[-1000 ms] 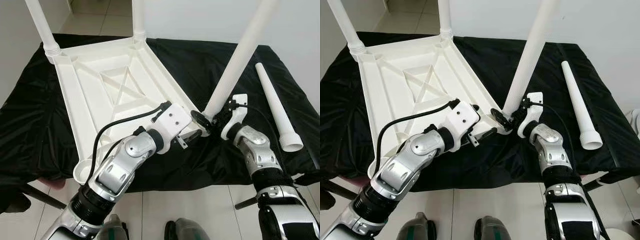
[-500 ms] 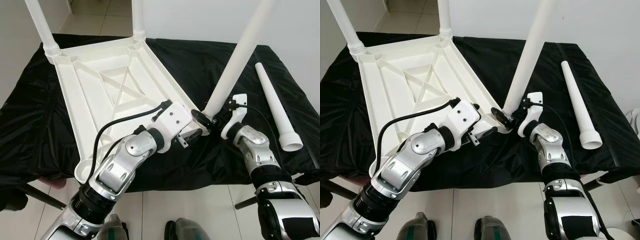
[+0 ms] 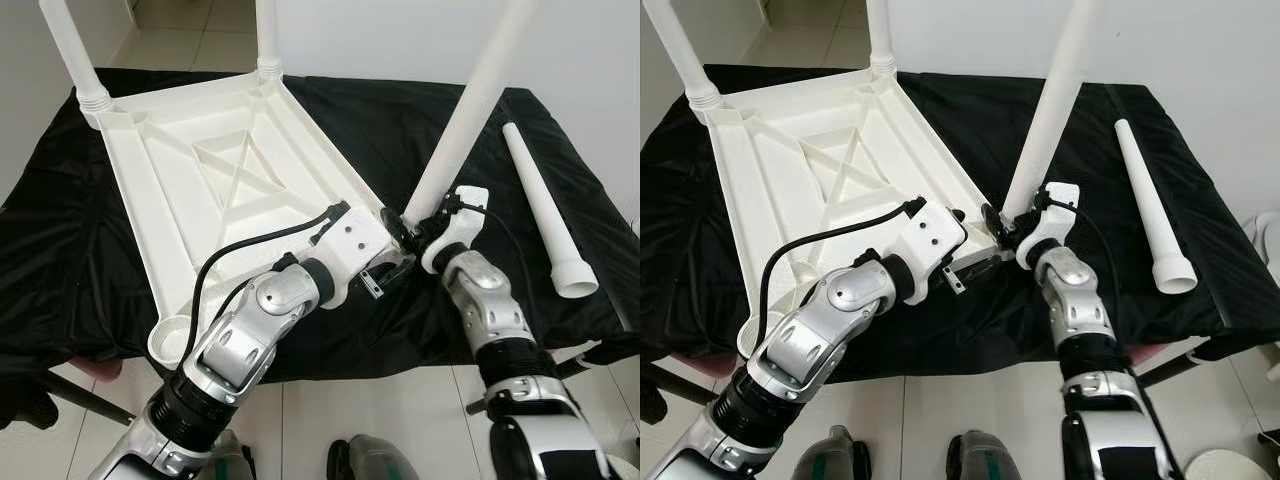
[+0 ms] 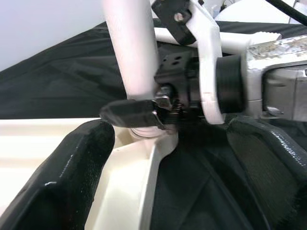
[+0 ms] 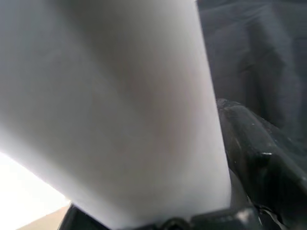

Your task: Building children table

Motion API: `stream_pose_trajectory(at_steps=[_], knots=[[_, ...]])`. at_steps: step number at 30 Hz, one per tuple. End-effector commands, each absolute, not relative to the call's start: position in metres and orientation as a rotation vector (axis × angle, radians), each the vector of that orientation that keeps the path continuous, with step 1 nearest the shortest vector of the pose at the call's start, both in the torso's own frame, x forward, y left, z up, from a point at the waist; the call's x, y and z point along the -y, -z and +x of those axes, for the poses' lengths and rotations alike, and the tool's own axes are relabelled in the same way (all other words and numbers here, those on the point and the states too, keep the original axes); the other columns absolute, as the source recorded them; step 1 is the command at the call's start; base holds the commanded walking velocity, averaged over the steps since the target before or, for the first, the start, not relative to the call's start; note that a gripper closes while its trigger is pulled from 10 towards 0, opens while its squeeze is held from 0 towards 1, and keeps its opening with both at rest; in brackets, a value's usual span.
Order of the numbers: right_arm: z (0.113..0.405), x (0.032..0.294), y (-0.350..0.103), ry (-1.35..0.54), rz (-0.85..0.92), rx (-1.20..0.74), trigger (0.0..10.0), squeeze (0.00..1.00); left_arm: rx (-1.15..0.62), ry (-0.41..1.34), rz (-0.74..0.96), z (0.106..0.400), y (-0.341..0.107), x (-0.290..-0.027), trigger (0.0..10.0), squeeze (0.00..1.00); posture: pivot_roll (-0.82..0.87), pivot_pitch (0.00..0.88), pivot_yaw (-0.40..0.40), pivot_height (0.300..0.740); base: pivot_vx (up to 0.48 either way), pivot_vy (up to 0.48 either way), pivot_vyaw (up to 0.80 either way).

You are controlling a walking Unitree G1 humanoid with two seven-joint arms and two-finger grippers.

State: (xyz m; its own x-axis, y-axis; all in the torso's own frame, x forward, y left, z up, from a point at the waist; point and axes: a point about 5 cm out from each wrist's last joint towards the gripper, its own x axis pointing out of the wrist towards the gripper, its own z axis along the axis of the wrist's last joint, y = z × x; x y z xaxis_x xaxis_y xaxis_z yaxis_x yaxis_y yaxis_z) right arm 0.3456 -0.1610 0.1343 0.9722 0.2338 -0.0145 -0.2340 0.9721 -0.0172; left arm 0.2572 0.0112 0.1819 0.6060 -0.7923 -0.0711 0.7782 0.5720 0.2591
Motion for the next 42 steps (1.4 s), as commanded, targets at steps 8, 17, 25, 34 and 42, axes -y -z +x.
stream_pose_trajectory(at_steps=[8,17,25,34,42], knots=[[0.323,0.149,-0.144,0.236,0.0,0.02,10.0,0.0,0.047,0.928,0.287,0.256,-0.181,-0.01,10.0,0.0,-0.11,0.047,-0.049,0.74,0.0,0.0,0.0],[0.317,0.141,-0.148,0.213,-0.022,0.021,10.0,0.0,0.044,0.918,0.292,0.257,-0.18,-0.013,10.0,0.0,-0.1,0.041,-0.056,0.74,0.0,0.0,0.0],[0.314,0.141,-0.15,0.205,-0.015,0.033,10.0,1.0,0.046,0.913,0.295,0.257,-0.179,-0.013,10.0,0.0,-0.1,0.025,-0.06,0.74,0.0,0.0,0.0],[0.318,0.146,-0.153,0.055,0.029,0.058,10.0,1.0,0.047,0.908,0.301,0.258,-0.18,-0.015,10.0,0.0,-0.09,0.019,-0.062,0.74,0.0,0.0,0.0],[0.321,0.151,-0.148,-0.279,-0.025,0.055,10.0,0.0,0.049,0.907,0.303,0.259,-0.181,-0.015,10.0,0.0,-0.1,0.028,-0.054,0.74,0.0,0.0,0.0]])
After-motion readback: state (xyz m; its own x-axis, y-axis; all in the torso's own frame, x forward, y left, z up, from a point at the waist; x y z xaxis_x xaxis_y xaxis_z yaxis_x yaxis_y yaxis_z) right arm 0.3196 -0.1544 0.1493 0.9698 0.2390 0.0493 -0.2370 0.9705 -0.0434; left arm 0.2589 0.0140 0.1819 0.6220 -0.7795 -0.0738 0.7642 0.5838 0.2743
